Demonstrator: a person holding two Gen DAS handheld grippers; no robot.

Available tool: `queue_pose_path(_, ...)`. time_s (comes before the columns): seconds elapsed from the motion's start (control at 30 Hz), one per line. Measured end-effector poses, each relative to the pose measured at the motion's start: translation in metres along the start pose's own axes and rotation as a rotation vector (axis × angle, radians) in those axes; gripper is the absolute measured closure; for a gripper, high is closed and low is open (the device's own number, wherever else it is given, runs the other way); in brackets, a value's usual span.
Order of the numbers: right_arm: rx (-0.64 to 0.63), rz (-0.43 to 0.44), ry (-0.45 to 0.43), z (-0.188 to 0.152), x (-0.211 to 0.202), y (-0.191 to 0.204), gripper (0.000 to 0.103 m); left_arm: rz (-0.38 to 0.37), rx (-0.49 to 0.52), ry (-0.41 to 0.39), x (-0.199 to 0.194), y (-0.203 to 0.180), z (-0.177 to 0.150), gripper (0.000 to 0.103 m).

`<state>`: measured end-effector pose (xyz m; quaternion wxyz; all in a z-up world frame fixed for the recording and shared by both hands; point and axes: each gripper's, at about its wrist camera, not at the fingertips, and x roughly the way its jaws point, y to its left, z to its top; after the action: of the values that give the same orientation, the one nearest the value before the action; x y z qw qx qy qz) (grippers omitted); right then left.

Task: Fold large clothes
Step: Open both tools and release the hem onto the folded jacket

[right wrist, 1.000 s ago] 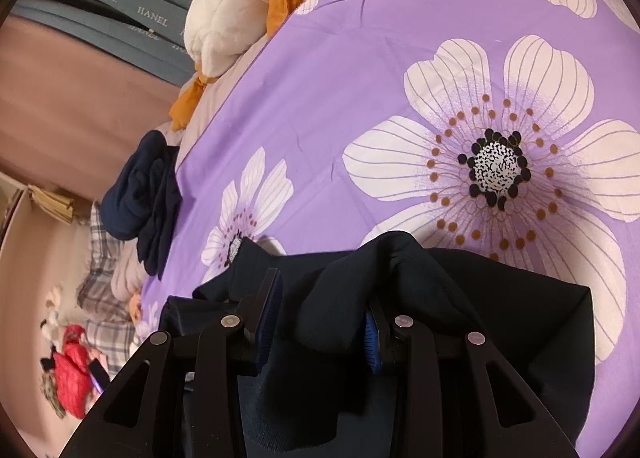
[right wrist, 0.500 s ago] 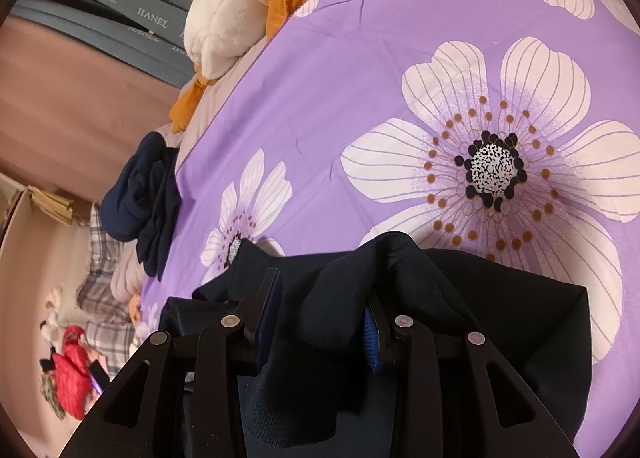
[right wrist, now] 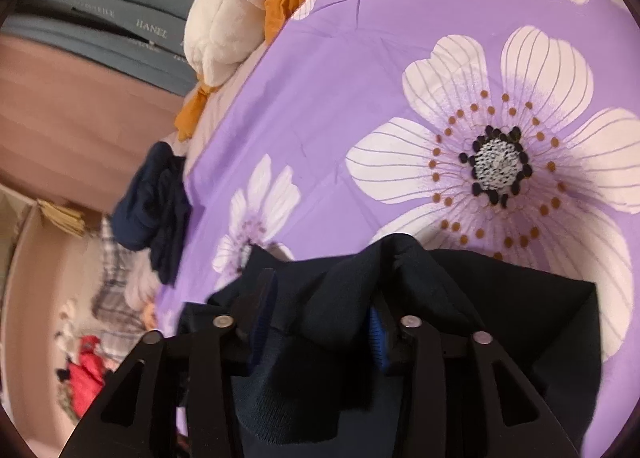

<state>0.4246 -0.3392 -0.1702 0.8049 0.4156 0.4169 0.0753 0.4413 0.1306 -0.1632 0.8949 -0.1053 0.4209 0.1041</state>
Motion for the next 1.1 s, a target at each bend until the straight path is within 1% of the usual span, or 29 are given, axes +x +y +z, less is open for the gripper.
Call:
queue_pose_path(0.07,0.011,0.011,-0.002,0.001,0.000,0.001,0.056,0.008,0.001,-0.004,-0.001,-0.001,0.002,0.047)
queue_pose_path(0.23,0.015,0.002,-0.003,0.002,0.001,0.004,0.056,0.037,0.009,-0.009,-0.001,-0.001,0.006,0.047)
queue_pose_path(0.4,0.033,-0.002,-0.023,0.006,-0.002,0.002,0.056,0.065,0.001,-0.003,0.001,0.007,0.007,0.047)
queue_pose_path(0.63,0.039,-0.005,-0.030,0.010,-0.001,0.003,0.056,0.109,-0.008,-0.002,0.006,0.018,0.010,0.047)
queue_pose_path(0.87,0.074,0.028,-0.059,0.019,-0.004,0.000,0.055,0.186,-0.064,-0.033,0.002,0.046,0.021,0.046)
queue_pose_path(1.0,0.083,0.036,-0.072,0.025,-0.003,-0.002,0.054,0.206,-0.098,-0.043,-0.001,0.064,0.022,0.045)
queue_pose_path(1.1,0.098,0.026,-0.100,0.031,-0.004,-0.006,0.050,0.213,-0.108,-0.038,-0.002,0.074,0.021,0.045)
